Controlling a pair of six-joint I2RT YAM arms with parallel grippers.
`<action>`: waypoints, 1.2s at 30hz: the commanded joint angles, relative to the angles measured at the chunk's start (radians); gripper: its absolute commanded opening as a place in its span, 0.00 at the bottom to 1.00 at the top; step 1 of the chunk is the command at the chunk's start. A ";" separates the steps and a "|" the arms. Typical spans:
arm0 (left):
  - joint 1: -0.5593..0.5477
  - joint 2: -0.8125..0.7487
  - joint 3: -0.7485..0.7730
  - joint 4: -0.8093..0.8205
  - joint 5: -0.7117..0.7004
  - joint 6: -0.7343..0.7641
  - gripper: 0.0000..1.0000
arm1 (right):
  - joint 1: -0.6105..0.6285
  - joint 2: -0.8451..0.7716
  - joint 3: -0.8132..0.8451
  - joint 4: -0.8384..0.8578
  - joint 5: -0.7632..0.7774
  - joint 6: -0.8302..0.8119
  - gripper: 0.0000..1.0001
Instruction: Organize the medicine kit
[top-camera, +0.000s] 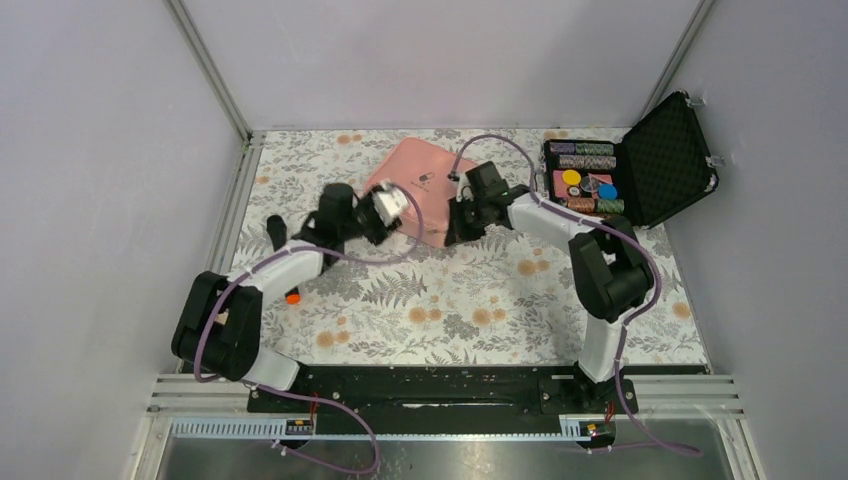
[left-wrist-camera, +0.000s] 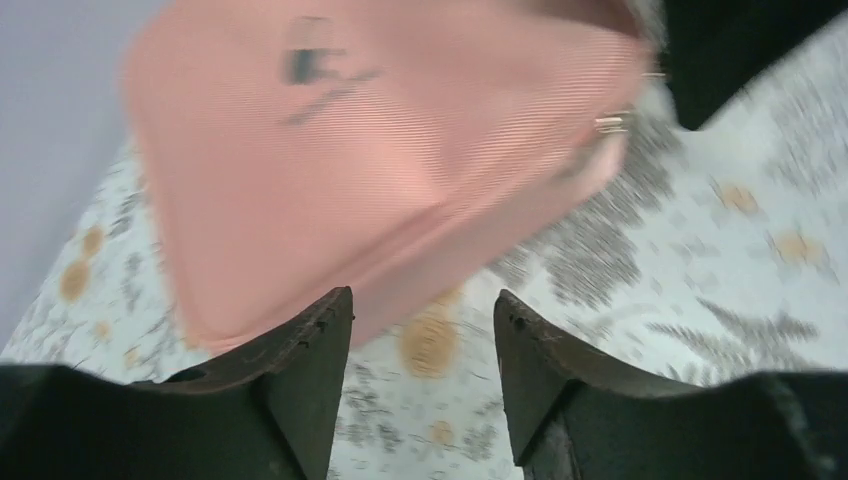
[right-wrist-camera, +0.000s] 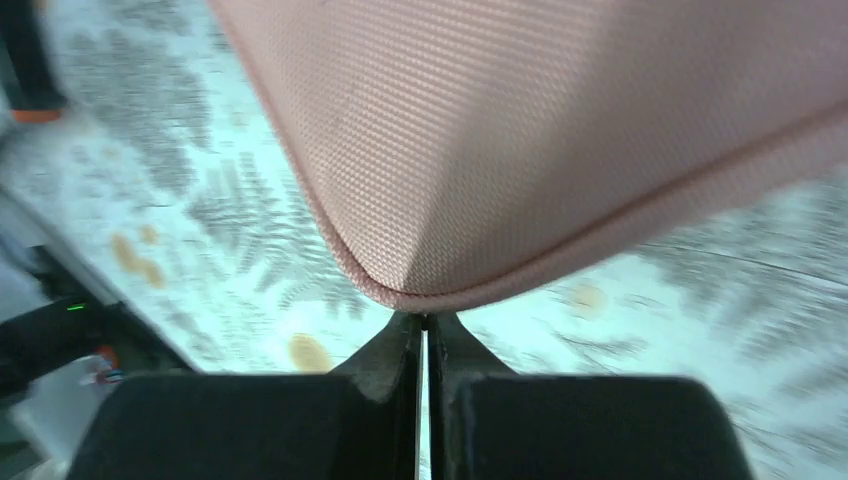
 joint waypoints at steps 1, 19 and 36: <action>0.125 0.008 0.175 0.050 0.157 -0.365 0.57 | -0.099 -0.081 0.006 -0.190 0.150 -0.302 0.00; 0.207 0.571 0.690 -0.135 -0.024 -1.193 0.44 | -0.191 0.176 0.382 -0.421 0.265 -0.572 0.00; 0.282 0.165 0.279 -0.295 0.264 -0.895 0.17 | -0.111 0.513 1.000 -0.477 0.332 -0.868 0.00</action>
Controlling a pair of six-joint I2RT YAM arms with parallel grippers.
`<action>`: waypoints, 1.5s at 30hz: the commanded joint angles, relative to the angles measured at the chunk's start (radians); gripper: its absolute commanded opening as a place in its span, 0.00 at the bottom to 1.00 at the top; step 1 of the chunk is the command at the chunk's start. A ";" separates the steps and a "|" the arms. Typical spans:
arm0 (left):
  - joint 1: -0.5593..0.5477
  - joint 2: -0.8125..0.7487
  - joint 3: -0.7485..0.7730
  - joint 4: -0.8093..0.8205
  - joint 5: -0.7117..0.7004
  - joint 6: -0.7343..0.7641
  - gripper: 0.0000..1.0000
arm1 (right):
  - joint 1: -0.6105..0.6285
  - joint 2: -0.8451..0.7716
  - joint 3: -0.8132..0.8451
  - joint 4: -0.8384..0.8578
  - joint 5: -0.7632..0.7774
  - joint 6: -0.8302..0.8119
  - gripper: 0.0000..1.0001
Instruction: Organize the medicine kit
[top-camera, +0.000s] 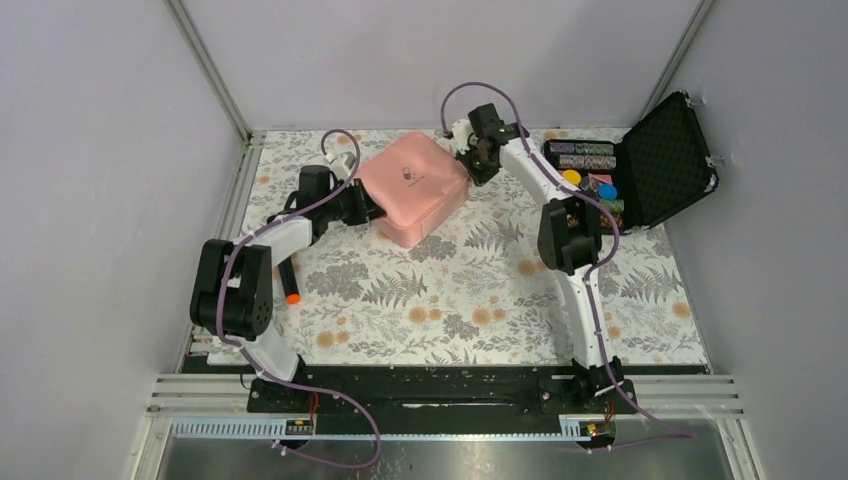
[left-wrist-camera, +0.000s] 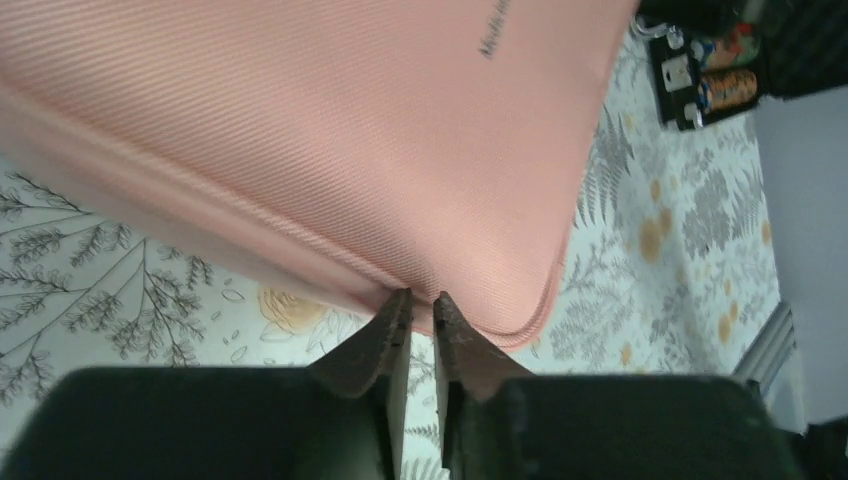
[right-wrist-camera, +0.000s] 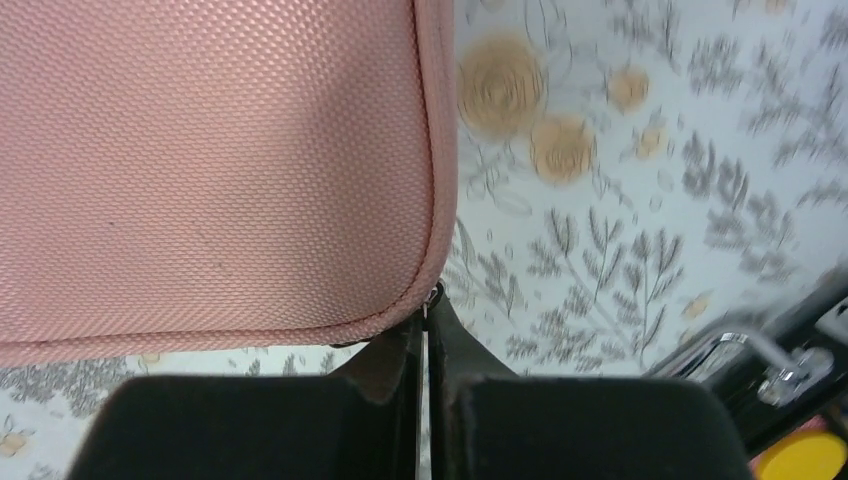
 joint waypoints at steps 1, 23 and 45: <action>0.005 -0.096 0.096 -0.299 0.087 0.310 0.27 | 0.076 0.029 0.107 0.053 -0.020 -0.115 0.00; -0.393 0.020 -0.050 0.222 -0.400 1.360 0.55 | 0.084 0.012 0.039 0.081 -0.177 -0.084 0.00; -0.443 0.237 0.163 0.064 -0.769 1.270 0.00 | 0.109 -0.093 -0.198 0.121 -0.891 0.344 0.00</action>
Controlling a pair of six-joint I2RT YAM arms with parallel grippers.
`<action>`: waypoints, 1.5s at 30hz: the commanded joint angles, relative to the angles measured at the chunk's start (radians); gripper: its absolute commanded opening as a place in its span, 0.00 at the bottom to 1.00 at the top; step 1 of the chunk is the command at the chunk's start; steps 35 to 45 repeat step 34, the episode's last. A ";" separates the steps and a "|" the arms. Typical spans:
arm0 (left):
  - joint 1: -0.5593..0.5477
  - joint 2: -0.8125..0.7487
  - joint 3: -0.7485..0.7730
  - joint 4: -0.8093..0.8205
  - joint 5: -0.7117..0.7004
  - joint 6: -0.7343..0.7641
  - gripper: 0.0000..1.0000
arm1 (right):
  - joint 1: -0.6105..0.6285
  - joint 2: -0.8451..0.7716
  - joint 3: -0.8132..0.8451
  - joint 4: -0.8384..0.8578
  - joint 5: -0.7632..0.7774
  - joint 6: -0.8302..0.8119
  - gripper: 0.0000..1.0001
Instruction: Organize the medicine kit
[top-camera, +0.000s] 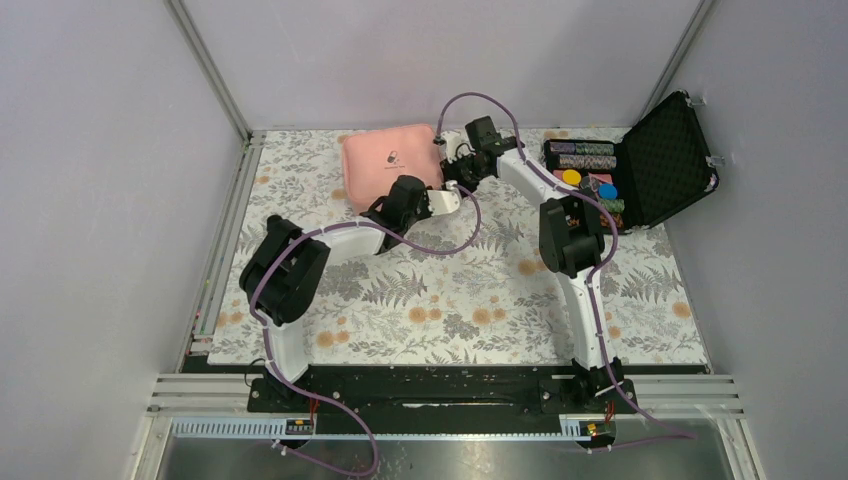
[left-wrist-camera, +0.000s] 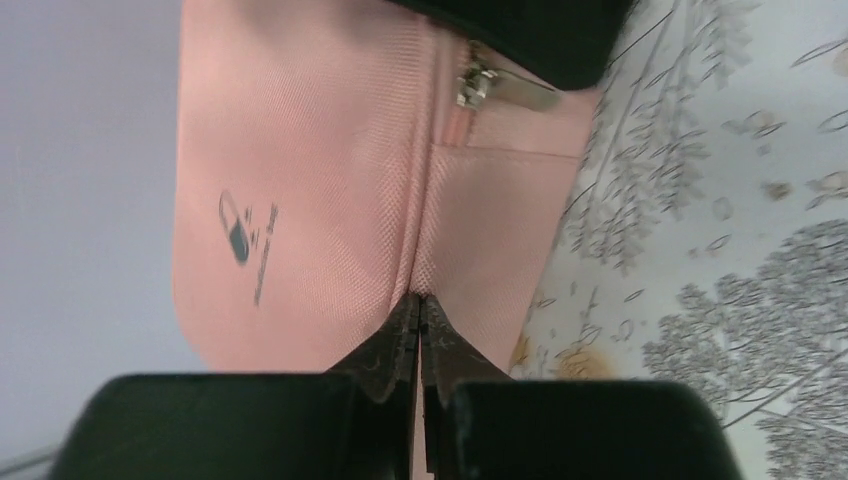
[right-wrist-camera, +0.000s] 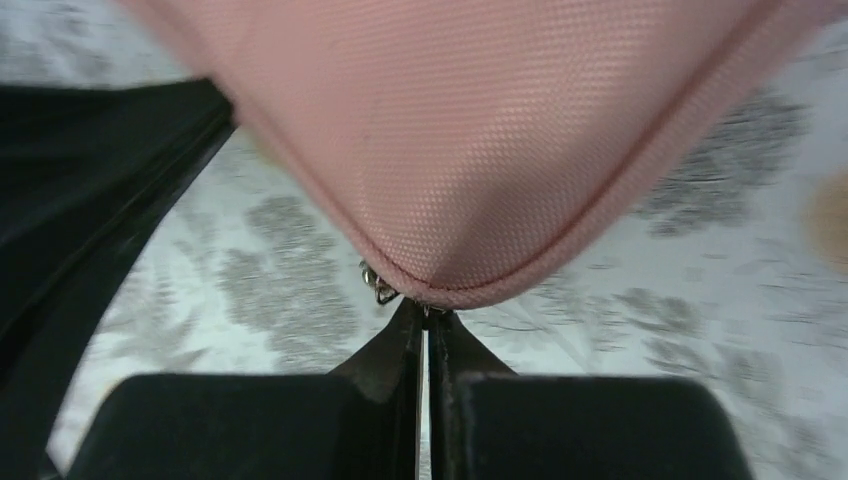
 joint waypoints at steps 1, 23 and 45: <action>0.010 0.038 -0.038 0.043 -0.033 -0.010 0.00 | 0.073 -0.055 -0.056 0.001 -0.470 0.318 0.00; 0.247 -0.347 0.054 -0.153 0.267 -0.497 0.99 | -0.084 -0.570 -0.289 -0.032 0.127 0.256 0.99; 0.497 -0.446 0.043 -0.193 0.561 -0.869 0.99 | -0.084 -0.839 -0.594 0.332 0.542 0.382 0.99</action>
